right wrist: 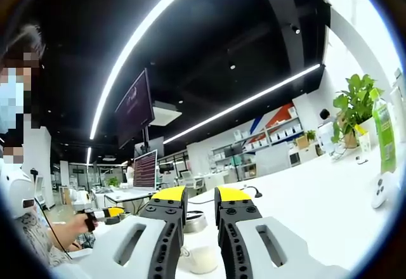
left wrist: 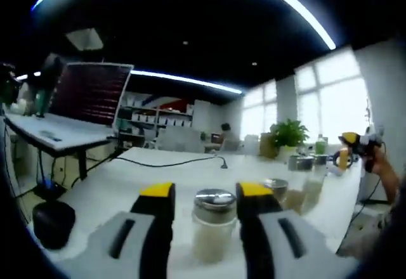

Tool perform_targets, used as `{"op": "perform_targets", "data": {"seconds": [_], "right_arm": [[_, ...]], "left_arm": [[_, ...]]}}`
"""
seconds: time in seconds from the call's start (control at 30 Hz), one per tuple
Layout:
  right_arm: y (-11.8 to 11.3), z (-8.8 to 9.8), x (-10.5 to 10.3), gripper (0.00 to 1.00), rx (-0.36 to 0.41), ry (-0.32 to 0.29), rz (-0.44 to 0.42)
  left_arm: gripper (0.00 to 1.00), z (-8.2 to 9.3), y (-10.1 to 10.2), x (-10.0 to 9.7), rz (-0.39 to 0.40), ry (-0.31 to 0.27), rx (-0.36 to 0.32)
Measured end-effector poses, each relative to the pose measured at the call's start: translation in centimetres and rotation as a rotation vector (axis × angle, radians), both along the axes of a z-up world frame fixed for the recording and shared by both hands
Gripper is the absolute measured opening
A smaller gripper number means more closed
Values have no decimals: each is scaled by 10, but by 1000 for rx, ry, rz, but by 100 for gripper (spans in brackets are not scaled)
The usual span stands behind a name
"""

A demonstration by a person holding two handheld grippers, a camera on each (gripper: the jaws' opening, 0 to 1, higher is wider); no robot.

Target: Rotate the seasoning bottle until the label or dispensing opening points toward the visible target arrow and the bottle remains upright within the marked orientation range

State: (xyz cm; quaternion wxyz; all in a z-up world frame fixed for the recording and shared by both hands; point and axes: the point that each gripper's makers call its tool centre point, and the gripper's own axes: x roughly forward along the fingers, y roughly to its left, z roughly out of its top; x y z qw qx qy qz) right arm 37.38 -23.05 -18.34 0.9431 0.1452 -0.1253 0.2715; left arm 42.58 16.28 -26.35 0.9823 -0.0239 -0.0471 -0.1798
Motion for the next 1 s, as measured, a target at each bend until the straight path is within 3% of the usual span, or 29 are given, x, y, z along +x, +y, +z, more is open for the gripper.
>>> {"op": "perform_targets", "data": {"seconds": [0.33,0.57,0.73,1.0], "right_arm": [[0,1,-1,16,-3,-4,-1],[-4,0,-2,16,-4,-5,-15],[-2,-1,-3,16,-8,-3,-10],[-2,-2,-3,16,-8,2,-13]], "left_arm": [[41,-6,-4,2,43,-1,-40],[41,-5,-5,0,65,-6,37],[41,-14,-7,3,69,26,44],[40,-16,-7,4,68,25,46]]}}
